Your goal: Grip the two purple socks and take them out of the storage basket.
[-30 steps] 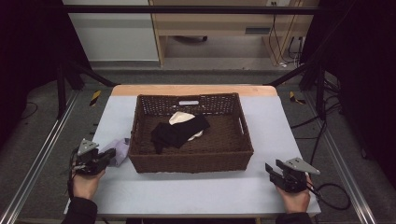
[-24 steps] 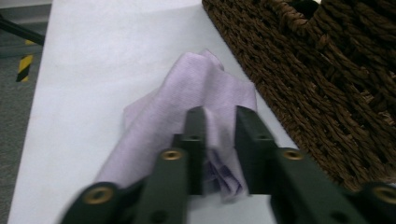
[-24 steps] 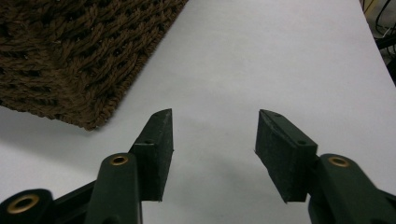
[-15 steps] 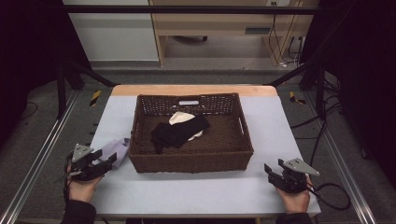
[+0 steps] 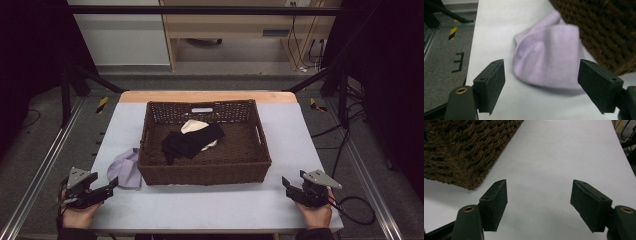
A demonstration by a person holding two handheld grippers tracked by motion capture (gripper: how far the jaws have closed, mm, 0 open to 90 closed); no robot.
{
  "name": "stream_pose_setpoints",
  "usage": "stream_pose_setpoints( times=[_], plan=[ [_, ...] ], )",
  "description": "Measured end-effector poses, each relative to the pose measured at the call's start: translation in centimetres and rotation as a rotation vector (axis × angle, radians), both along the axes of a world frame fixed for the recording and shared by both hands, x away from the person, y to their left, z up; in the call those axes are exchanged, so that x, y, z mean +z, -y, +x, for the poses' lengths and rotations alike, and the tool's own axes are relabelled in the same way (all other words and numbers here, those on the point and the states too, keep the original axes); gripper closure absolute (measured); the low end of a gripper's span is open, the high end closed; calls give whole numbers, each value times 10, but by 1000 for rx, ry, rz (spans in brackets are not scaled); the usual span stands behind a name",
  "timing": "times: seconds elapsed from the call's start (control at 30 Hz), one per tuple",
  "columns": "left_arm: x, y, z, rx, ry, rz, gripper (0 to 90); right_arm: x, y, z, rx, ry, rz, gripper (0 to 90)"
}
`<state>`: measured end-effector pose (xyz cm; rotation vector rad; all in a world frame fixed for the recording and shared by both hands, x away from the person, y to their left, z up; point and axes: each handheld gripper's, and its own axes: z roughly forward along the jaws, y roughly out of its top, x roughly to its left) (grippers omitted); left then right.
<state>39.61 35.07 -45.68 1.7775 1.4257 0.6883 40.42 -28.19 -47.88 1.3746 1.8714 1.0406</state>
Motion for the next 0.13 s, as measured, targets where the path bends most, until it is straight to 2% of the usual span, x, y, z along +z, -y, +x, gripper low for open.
stream_pose_setpoints(
  times=[0.07, 0.13],
  plan=[
    [-4, -2, -4, -6, -14, 14, 203, -1, 1, 0, -2, 0, -1, 275],
    [-7, -2, -7, -7, -26, 50, 198, -1, 2, 1, -4, 0, 2, 248]
  ],
)
